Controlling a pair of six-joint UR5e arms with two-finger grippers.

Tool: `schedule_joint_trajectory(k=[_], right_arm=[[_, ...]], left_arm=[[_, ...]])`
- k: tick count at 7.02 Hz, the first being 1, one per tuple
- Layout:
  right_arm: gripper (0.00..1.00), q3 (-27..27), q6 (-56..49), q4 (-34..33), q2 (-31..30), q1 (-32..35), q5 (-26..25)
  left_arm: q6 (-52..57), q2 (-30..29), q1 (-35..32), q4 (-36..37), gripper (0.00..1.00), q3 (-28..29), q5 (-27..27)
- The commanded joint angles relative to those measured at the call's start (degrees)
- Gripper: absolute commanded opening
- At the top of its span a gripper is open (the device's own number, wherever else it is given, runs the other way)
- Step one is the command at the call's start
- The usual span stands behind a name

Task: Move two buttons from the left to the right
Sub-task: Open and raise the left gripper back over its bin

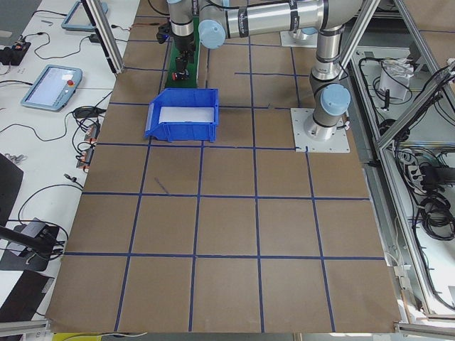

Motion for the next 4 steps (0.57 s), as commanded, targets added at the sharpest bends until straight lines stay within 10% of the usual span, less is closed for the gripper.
schedule_joint_trajectory(k=[1,4], right_arm=[[1.00,0.16,0.06,0.37,-0.02,0.22,0.21],[1.00,-0.19,0.50,3.45,-0.11,0.13,0.65]], left_arm=[[-0.32,2.21,0.08,-0.99,1.00,0.03,0.50],[-8.90,6.42,-0.27,-9.50,1.00,-0.14,2.44]])
